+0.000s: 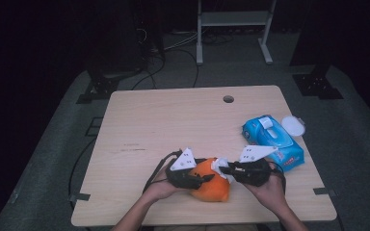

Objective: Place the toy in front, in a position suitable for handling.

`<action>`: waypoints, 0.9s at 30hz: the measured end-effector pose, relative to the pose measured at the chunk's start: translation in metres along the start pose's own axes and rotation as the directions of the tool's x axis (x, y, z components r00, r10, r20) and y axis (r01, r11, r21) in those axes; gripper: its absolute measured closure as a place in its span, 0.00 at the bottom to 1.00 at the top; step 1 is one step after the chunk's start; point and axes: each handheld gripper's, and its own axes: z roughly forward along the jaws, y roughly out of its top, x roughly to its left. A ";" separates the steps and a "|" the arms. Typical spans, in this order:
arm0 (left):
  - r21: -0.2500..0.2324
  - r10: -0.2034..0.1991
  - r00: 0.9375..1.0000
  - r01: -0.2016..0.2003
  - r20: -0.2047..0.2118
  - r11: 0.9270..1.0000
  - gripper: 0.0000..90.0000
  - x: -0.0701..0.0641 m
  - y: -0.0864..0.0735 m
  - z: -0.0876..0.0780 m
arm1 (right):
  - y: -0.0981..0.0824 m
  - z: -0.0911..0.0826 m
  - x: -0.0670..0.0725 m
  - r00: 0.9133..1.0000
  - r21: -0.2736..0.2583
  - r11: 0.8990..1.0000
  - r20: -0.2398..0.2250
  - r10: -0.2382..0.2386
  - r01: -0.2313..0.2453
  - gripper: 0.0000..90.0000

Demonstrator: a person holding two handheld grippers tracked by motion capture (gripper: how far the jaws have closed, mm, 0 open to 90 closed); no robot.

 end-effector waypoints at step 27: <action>0.063 -0.147 0.984 0.141 0.098 0.988 0.29 0.011 -0.013 -0.010 | -0.013 -0.003 0.001 0.997 0.073 0.994 -0.004 -0.075 0.076 0.89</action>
